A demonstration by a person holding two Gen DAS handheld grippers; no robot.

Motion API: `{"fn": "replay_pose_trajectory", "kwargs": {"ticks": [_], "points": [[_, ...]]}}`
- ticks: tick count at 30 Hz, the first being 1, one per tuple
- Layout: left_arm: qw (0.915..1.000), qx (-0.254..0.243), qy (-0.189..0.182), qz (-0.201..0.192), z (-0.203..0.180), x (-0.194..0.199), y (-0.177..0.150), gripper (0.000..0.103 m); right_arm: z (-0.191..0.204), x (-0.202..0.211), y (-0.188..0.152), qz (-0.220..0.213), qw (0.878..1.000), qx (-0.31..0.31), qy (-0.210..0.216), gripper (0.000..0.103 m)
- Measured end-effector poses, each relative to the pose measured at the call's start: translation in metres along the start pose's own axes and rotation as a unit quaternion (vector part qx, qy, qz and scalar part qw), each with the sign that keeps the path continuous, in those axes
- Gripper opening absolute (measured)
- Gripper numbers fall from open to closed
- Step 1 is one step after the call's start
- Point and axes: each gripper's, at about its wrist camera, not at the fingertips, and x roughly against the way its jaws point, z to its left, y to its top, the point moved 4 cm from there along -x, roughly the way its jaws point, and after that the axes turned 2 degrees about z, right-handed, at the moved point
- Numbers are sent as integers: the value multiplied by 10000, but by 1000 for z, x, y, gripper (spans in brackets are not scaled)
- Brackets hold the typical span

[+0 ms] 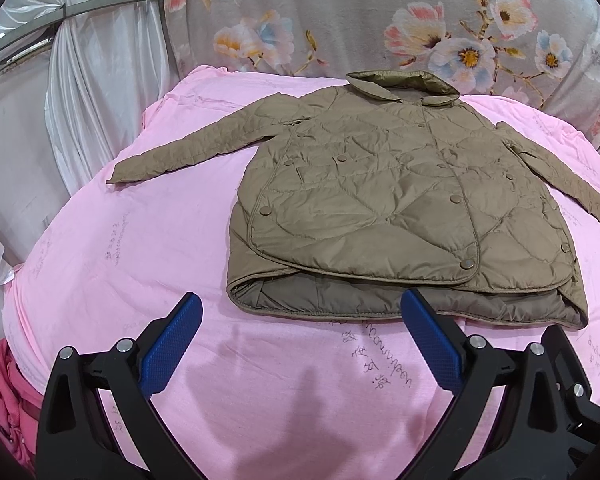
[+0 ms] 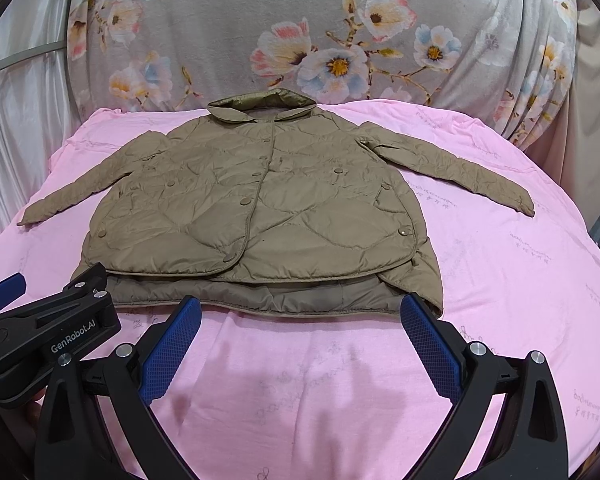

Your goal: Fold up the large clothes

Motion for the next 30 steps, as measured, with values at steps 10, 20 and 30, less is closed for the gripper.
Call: {"fn": "replay_pose_trajectory", "kwargs": {"ticks": [10, 20, 30], "points": [[10000, 0, 5, 4, 3, 1, 0, 97, 0, -1, 0, 5, 10000, -10, 7, 98], [10000, 3, 4, 14, 3, 0, -1, 97, 0, -3, -1, 9, 10000, -6, 4, 98], [9998, -87, -84, 160, -1, -17, 0, 97, 0, -10, -5, 167, 9998, 78, 125, 98]]}}
